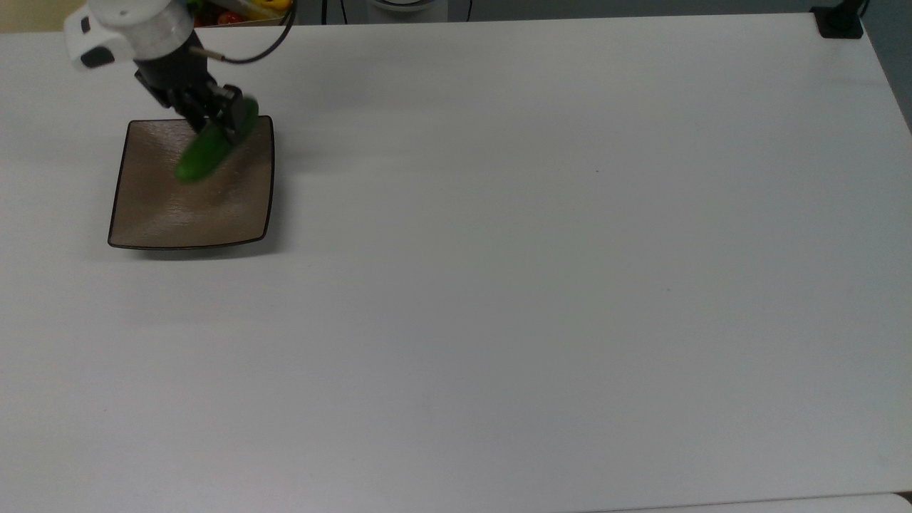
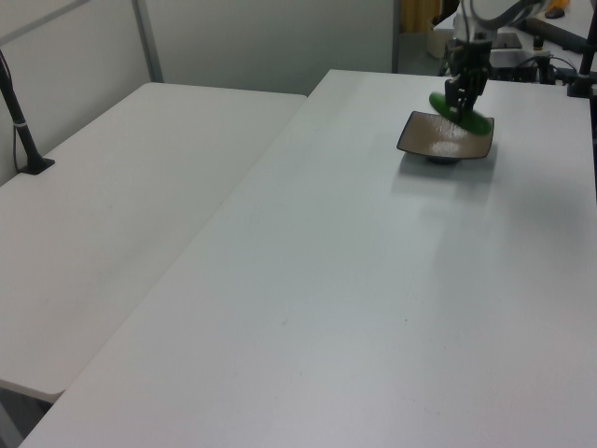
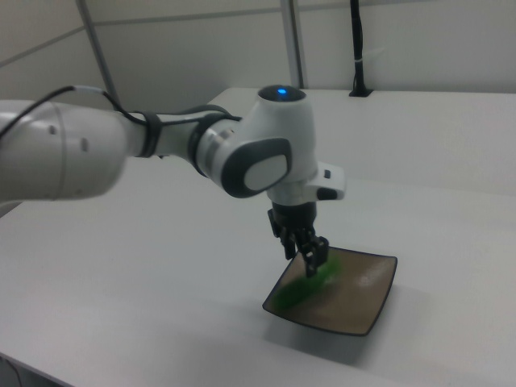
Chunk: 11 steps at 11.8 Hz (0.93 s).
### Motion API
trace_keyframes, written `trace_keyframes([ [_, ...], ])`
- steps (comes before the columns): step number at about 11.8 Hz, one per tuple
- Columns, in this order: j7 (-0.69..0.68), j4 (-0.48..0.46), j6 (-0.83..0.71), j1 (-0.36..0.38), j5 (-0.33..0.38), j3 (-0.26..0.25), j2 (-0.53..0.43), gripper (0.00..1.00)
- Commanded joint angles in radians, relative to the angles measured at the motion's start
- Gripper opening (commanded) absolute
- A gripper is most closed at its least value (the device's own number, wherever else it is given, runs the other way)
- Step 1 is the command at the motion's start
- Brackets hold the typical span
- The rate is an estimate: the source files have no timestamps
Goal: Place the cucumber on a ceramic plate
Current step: 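Lower the cucumber onto the plate and open the gripper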
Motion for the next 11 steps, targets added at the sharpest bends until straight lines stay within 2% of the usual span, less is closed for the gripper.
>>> trace_keyframes([
  [1, 0.007, 0.060, 0.046, -0.009, 0.004, 0.000, 0.063, 1.00],
  [6, 0.010, 0.149, 0.011, -0.012, 0.007, -0.002, 0.061, 1.00],
  [8, 0.010, 0.218, -0.070, -0.008, 0.009, -0.002, 0.061, 1.00],
  [11, 0.054, 0.235, -0.149, 0.020, 0.009, 0.014, 0.024, 1.00],
])
